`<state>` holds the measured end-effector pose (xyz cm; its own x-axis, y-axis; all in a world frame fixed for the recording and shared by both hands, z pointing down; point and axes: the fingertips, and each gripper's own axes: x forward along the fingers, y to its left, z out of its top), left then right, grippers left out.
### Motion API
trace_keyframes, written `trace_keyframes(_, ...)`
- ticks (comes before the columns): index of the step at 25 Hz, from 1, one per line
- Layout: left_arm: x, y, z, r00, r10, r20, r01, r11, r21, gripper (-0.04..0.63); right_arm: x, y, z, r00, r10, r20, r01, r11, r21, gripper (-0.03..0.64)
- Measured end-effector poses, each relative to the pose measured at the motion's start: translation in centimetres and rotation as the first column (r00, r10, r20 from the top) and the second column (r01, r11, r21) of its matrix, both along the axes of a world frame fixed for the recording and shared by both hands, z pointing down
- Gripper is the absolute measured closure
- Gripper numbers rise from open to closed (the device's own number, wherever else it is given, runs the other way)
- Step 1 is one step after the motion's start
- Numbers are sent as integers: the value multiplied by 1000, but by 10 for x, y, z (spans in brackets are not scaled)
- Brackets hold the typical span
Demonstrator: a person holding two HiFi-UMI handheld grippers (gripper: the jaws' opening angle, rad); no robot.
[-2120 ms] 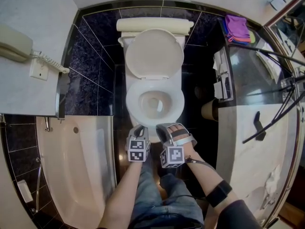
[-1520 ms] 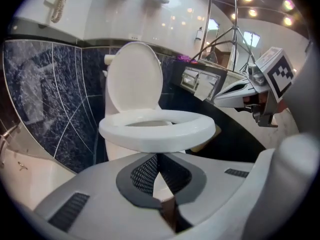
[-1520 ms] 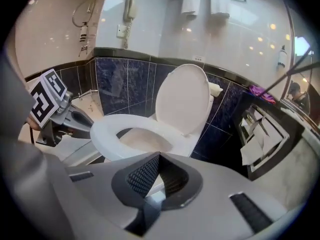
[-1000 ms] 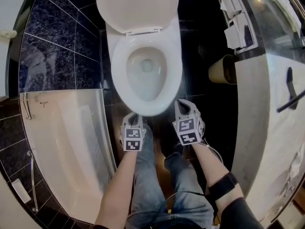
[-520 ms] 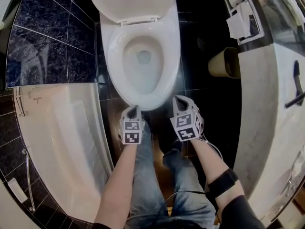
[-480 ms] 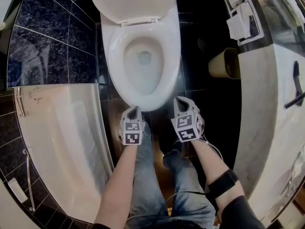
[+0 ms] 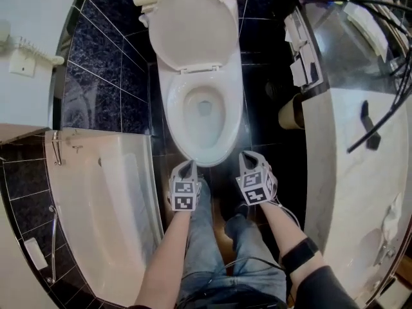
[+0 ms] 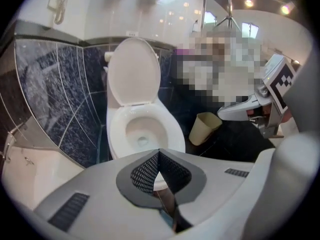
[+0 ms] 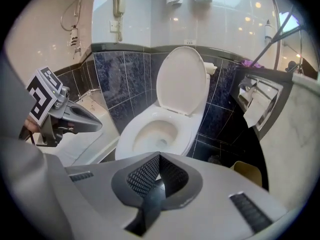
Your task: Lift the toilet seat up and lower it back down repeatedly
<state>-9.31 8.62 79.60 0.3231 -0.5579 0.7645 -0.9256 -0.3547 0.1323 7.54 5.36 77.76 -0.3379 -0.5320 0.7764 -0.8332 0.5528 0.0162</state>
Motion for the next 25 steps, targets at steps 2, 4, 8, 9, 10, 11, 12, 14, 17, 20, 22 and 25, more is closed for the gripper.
trace_keyframes(2, 1, -3, -51, 1000, -4, -6, 5, 999, 33, 604, -5, -3, -45, 1000, -8, 22, 8, 1000, 20, 597)
trace_keyframes(4, -4, -3, -101, 1000, -14, 2, 13, 997, 71, 604, -11, -2, -92, 998, -16, 57, 14, 999, 34, 597)
trace_keyframes(8, -7, -5, -207, 1000, -21, -16, 24, 987, 161, 603, -16, -3, -200, 995, -44, 89, 36, 996, 87, 597)
trace_keyframes(9, -7, -4, -231, 1000, -19, -17, 22, 983, 180, 603, -16, -2, -221, 994, -47, 101, 37, 994, 101, 597)
trace_keyframes(10, -7, -3, -253, 1000, -15, -17, 18, 980, 198, 603, -16, 0, -238, 992, -50, 118, 36, 993, 114, 597)
trace_keyframes(11, -8, -1, -273, 1000, -13, -17, 16, 976, 216, 603, -16, 2, -252, 990, -51, 135, 34, 991, 126, 597)
trace_keyframes(12, -9, 0, -291, 1000, -13, -18, 17, 972, 233, 603, -15, 4, -267, 988, -51, 145, 31, 990, 137, 597)
trace_keyframes(14, -10, 2, -322, 1000, -17, -21, 22, 965, 262, 603, -11, 5, -299, 988, -51, 147, 28, 987, 156, 597)
trace_keyframes(17, -12, 7, -357, 1000, -13, -21, 18, 955, 296, 603, -5, 7, -334, 987, -53, 151, 24, 982, 187, 597)
trace_keyframes(20, -15, 13, -379, 1000, -2, -21, 8, 948, 319, 603, -2, 11, -359, 986, -62, 155, 28, 976, 217, 597)
trace_keyframes(22, -17, 15, -390, 1000, -4, -27, 13, 943, 332, 603, 0, 14, -371, 985, -68, 161, 30, 973, 230, 597)
trace_keyframes(25, -20, 18, -403, 999, -14, -37, 26, 937, 349, 603, 4, 21, -380, 984, -70, 167, 29, 971, 238, 596)
